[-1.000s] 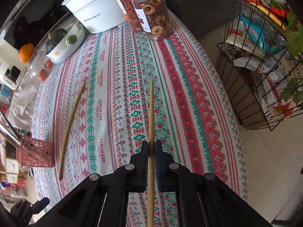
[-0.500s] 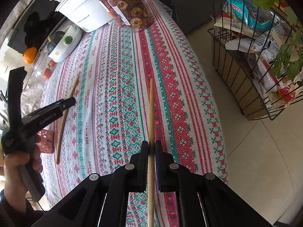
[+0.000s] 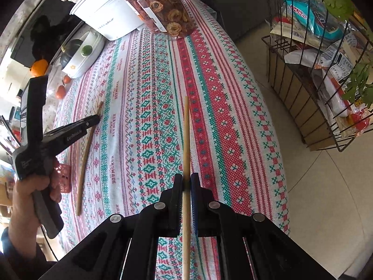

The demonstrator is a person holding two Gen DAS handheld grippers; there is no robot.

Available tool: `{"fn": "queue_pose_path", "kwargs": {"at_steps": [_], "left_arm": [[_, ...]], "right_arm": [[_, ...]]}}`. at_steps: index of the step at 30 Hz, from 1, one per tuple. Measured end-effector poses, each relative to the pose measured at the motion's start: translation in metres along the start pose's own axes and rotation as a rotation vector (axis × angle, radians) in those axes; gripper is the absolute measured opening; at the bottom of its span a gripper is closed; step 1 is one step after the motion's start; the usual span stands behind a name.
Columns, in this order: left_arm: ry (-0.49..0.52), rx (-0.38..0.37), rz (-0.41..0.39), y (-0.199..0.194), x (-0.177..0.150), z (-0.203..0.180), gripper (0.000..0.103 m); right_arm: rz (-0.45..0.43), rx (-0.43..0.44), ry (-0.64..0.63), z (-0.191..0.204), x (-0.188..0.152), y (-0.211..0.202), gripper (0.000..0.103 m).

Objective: Organize utensils
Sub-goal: 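Grasp the last wooden chopstick with the left tool and lift it, then lower both wooden chopsticks into the pink basket and open both tools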

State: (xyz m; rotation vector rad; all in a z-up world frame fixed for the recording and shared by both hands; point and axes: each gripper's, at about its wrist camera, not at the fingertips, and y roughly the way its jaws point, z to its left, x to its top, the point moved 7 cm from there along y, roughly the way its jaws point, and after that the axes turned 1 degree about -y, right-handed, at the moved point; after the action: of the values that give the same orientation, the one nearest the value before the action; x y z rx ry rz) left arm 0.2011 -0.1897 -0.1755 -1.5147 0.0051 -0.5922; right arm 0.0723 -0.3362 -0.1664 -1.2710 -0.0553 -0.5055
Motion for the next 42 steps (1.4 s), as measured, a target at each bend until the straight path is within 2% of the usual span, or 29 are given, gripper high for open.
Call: {"fn": "queue_pose_path", "kwargs": {"at_steps": [4, 9, 13, 16, 23, 28, 30, 36, 42], "left_arm": [[0.021, -0.078, -0.05, -0.032, -0.023, -0.013, 0.006], [0.087, -0.184, -0.162, -0.098, -0.056, -0.025, 0.006], [0.124, -0.246, -0.267, -0.152, -0.072, -0.016, 0.006], [0.136, -0.276, -0.357, -0.19, -0.086, -0.004, 0.006], [0.15, -0.315, -0.549, -0.263, -0.114, 0.035, 0.006], [0.081, -0.364, -0.666, -0.297, -0.12, 0.072, 0.006], [0.055, -0.364, -0.684, -0.302, -0.12, 0.085, 0.006], [-0.073, -0.34, -0.757, -0.316, -0.118, 0.136, 0.006], [-0.197, -0.292, -0.84, -0.329, -0.115, 0.184, 0.006]], "right_arm": [[-0.043, 0.014, 0.011, 0.005, -0.003, -0.013, 0.007], [-0.112, 0.028, -0.015, 0.02, -0.009, -0.035, 0.007], [-0.174, 0.063, -0.035, 0.04, -0.015, -0.056, 0.007], [-0.214, 0.068, -0.098, 0.061, -0.021, -0.071, 0.007], [-0.312, 0.07, -0.226, 0.111, -0.032, -0.098, 0.007], [-0.379, 0.107, -0.28, 0.145, -0.039, -0.119, 0.007], [-0.402, 0.126, -0.282, 0.155, -0.04, -0.126, 0.007], [-0.457, 0.174, -0.321, 0.192, -0.036, -0.139, 0.007], [-0.475, 0.219, -0.371, 0.227, -0.034, -0.137, 0.007]]}}
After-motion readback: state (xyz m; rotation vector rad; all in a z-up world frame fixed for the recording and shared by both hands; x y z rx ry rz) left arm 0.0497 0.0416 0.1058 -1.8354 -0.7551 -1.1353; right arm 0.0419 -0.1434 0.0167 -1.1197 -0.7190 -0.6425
